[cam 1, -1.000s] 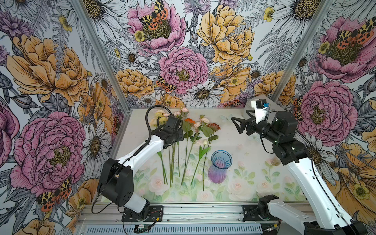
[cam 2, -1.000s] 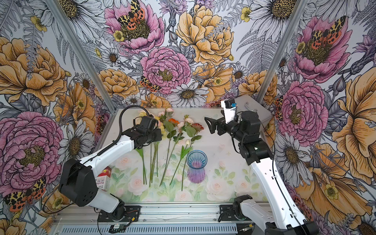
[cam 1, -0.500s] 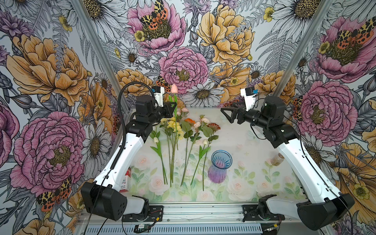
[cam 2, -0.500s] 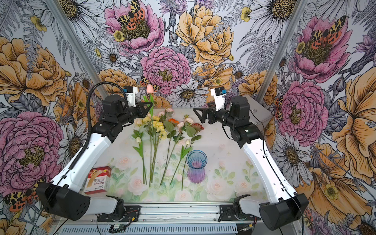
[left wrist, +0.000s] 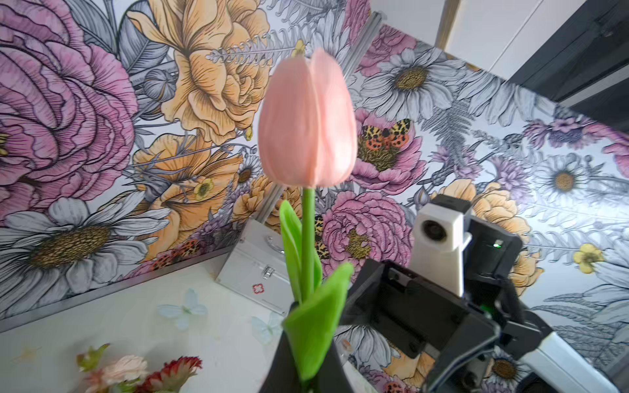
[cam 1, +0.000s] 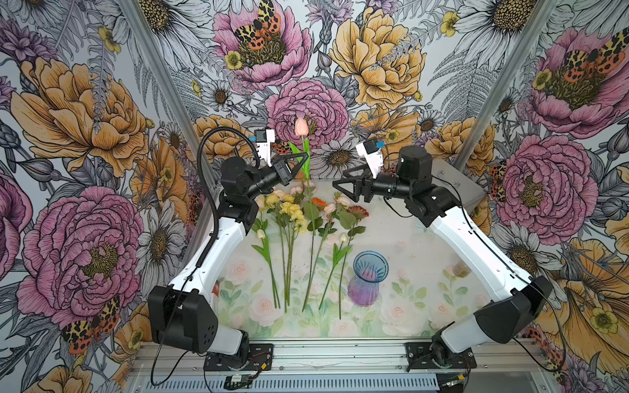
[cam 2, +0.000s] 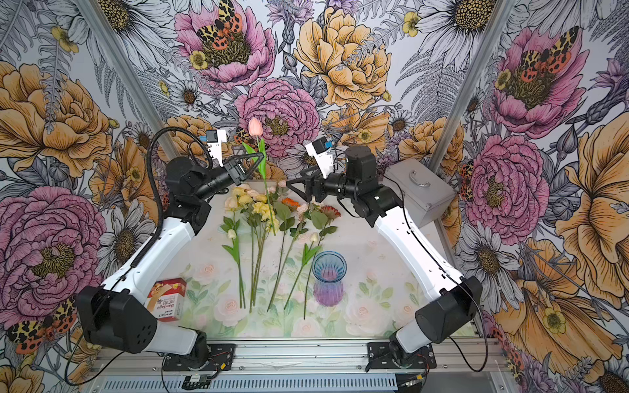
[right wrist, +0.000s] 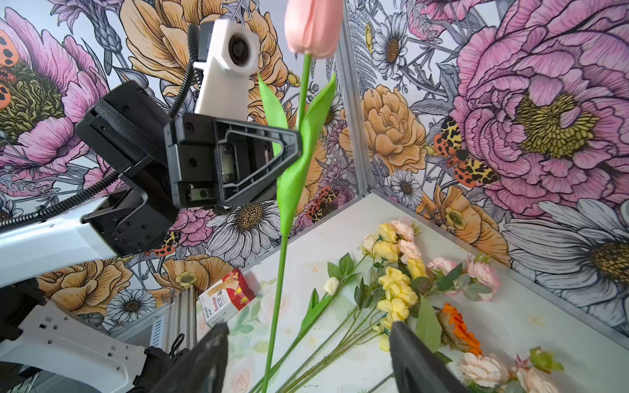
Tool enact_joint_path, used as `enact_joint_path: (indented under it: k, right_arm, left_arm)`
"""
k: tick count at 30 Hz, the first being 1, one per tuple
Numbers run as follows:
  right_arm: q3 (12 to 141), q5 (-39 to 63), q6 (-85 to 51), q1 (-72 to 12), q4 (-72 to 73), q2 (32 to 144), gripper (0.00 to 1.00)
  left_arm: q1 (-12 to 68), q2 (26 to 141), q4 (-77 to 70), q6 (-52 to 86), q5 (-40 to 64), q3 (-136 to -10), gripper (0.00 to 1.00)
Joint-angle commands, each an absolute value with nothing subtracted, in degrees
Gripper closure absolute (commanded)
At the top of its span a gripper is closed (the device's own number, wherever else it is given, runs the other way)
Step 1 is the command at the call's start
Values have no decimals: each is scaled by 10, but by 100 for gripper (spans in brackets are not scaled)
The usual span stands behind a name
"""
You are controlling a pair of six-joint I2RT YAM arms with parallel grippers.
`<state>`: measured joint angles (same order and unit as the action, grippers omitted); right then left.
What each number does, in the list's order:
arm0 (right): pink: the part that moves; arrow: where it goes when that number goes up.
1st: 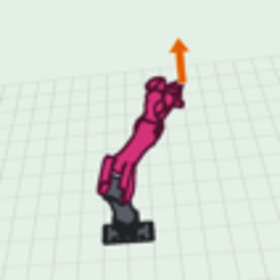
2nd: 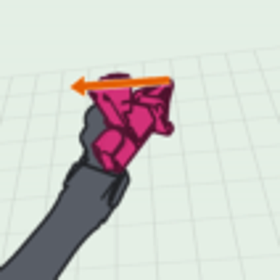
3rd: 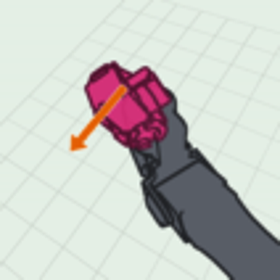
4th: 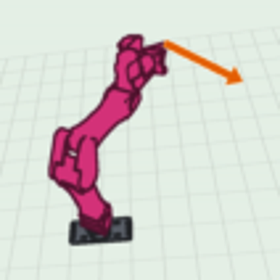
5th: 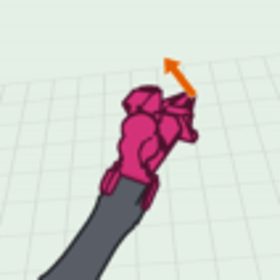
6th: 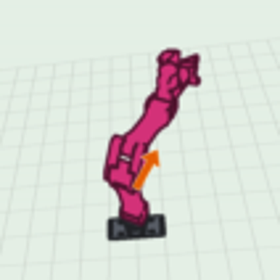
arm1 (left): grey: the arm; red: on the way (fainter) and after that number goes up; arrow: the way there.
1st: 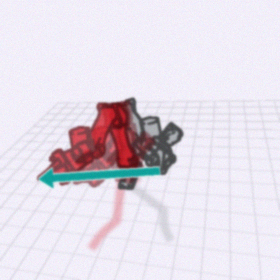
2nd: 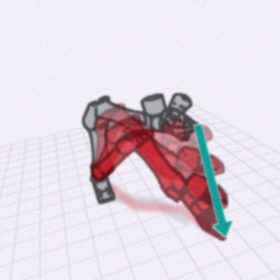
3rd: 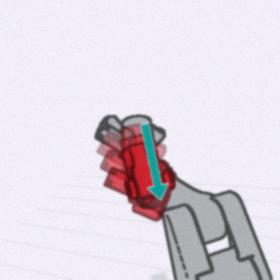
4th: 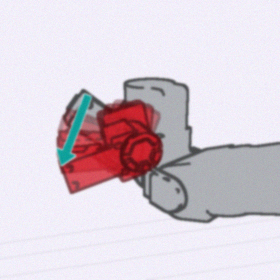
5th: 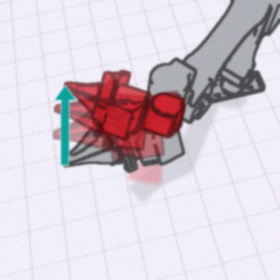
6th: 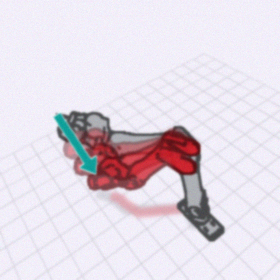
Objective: Place the pink flowers into the vase
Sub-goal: Pick up the flower at the center of the board.
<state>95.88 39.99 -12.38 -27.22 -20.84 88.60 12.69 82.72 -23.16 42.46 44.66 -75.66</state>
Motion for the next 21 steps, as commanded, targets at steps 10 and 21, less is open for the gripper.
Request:
enact_joint_path:
  k: [10,21]
  right_arm:
    - [1045,460,-112,-291,-205,942,36]
    - [1088,477,-120,-308,-205,979,44]
  left_arm:
    - [140,861,-428,566,485,-727,94]
    - [148,876,-456,584,491,-730,94]
